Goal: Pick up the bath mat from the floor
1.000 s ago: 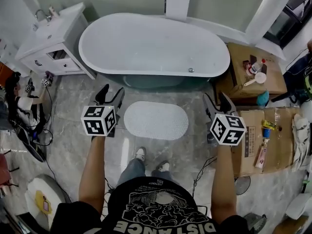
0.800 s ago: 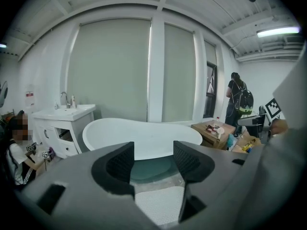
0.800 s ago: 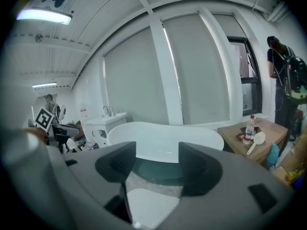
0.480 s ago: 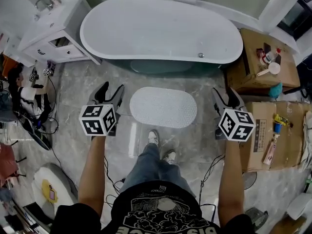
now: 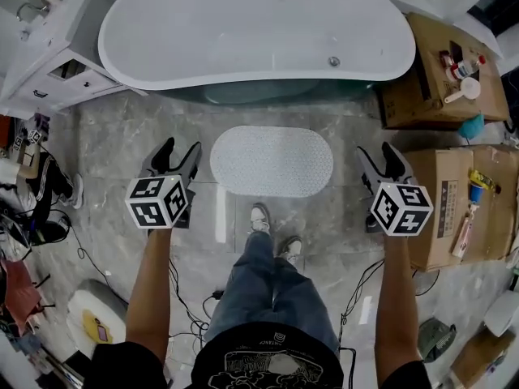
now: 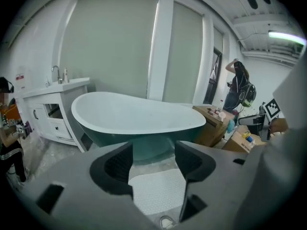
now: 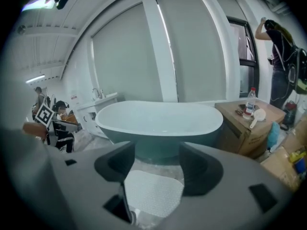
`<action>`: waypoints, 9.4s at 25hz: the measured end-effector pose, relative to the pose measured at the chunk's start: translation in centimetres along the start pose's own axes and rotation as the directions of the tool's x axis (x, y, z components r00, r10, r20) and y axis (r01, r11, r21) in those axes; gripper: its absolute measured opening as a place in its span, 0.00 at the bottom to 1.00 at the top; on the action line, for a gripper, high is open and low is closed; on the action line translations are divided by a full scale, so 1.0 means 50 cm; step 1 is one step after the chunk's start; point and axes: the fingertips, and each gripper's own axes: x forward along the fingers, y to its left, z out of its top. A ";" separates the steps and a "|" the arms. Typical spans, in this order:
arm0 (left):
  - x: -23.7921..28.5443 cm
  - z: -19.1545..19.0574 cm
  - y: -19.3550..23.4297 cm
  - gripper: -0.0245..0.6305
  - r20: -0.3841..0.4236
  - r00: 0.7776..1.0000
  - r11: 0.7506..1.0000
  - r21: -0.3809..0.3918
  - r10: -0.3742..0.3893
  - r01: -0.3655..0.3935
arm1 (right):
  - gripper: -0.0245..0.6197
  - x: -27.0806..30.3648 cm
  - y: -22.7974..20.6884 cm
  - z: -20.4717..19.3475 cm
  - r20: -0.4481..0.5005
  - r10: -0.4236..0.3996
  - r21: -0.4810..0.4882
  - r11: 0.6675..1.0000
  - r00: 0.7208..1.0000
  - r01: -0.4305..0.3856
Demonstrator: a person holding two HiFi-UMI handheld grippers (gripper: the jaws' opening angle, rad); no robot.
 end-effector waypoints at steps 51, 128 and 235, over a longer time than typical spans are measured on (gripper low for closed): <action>0.633 -0.894 0.254 0.60 -0.150 0.989 0.996 -0.080 0.013 -0.026 | 0.58 0.651 -0.233 -0.927 -0.195 -0.007 0.018 1.000 0.981 0.011; 0.826 -1.182 0.324 0.09 -0.396 0.917 0.997 -0.078 -0.044 0.014 | 0.08 0.816 -0.305 -1.244 -0.469 -0.007 0.107 0.992 0.883 0.065; -0.140 0.639 0.115 0.09 0.421 0.907 0.997 0.073 -0.001 -0.033 | 0.08 -0.054 0.124 0.650 0.421 -0.044 -0.090 0.992 0.906 0.089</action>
